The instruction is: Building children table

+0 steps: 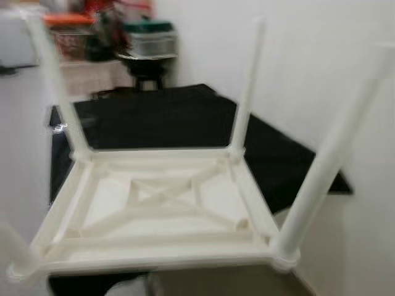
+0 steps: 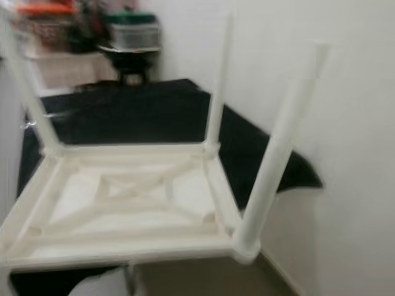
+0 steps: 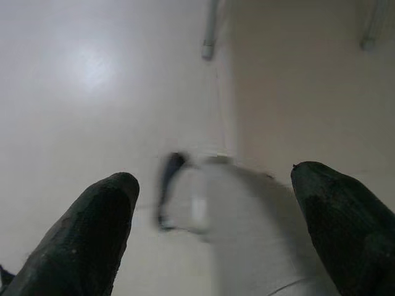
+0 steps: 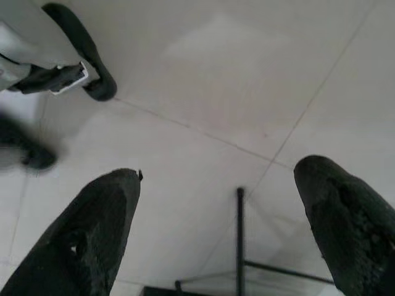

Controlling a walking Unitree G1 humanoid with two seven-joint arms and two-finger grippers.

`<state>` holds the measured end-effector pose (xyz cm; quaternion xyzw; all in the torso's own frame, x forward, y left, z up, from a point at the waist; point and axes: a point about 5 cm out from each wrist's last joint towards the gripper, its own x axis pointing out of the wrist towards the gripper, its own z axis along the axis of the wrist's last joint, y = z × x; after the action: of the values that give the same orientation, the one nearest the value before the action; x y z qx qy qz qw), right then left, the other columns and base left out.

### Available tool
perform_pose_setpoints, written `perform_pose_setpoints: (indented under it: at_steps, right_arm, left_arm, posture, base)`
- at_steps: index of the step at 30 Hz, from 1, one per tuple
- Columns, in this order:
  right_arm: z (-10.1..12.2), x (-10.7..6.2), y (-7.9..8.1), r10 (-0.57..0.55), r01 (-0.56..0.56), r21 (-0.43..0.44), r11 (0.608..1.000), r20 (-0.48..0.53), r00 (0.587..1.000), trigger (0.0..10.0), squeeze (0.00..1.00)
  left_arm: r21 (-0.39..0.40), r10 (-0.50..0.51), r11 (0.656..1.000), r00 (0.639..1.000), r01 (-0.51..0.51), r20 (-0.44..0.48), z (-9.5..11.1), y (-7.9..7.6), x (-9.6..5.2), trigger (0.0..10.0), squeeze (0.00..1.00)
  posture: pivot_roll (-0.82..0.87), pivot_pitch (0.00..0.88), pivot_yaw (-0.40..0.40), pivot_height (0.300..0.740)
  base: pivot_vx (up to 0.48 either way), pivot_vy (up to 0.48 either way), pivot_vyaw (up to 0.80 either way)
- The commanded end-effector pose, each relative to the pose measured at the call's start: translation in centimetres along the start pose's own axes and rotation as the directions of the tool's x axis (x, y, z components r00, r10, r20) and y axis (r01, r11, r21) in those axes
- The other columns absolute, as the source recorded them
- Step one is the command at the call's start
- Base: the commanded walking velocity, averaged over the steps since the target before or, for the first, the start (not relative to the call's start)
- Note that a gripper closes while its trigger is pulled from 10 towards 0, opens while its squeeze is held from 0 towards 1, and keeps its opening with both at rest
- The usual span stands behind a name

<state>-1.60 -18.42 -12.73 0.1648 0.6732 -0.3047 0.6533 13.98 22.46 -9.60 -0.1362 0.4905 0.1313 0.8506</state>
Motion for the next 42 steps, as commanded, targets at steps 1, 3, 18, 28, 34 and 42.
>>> perform_pose_setpoints:
  at_steps: [1, 3, 18, 28, 34, 42]
  right_arm:
    - [22.04, -8.22, 9.17, 0.347, 0.186, -0.734, 0.653, 0.508, 0.788, 10.0, 0.0]
    - [22.04, -8.22, 9.16, 0.347, 0.186, -0.736, 0.651, 0.507, 0.789, 10.0, 0.0]
    - [21.97, -8.19, 9.21, 0.354, 0.187, -0.746, 0.64, 0.502, 0.789, 10.0, 0.0]
    - [21.99, -8.23, 9.27, 0.356, 0.185, -0.746, 0.64, 0.5, 0.789, 10.0, 0.0]
    - [21.99, -8.24, 9.3, 0.356, 0.184, -0.746, 0.64, 0.5, 0.789, 10.0, 0.0]
    - [22.02, -8.25, 9.27, 0.355, 0.188, -0.749, 0.636, 0.5, 0.79, 10.0, 0.0]
  left_arm:
    - [0.01, 0.005, 1.0, 1.0, -0.005, -0.026, -0.33, 0.56, -0.12, 10.0, 0.0]
    - [0.019, -0.001, 1.0, 1.0, 0.001, -0.029, -0.35, 0.52, -0.12, 10.0, 0.0]
    - [0.028, 0.051, 0.998, 0.998, -0.05, -0.031, -0.41, 0.89, -0.16, 10.0, 0.0]
    - [0.038, 0.022, 0.999, 0.999, -0.021, -0.031, -0.29, 0.75, -0.14, 10.0, 0.0]
    - [0.027, 0.021, 0.999, 0.999, -0.02, -0.039, -0.37, 0.74, -0.14, 10.0, 0.0]
    - [0.009, 0.022, 1.0, 0.998, -0.022, -0.052, -0.53, 0.72, -0.14, 10.0, 0.0]
  posture:
    - [0.06, 0.0, -0.085, 0.74]
    - [0.06, 0.0, -0.086, 0.74]
    - [0.06, 0.0, -0.084, 0.74]
    - [0.06, 0.0, -0.084, 0.74]
    - [0.06, 0.0, -0.083, 0.74]
    - [0.07, 0.0, -0.086, 0.74]
  base:
    - [0.0, 0.0, 0.0]
    - [0.0, 0.0, 0.0]
    - [0.0, 0.0, 0.0]
    - [0.0, -0.144, 0.0]
    - [0.0, 0.0, 0.0]
    - [0.0, 0.0, 0.0]
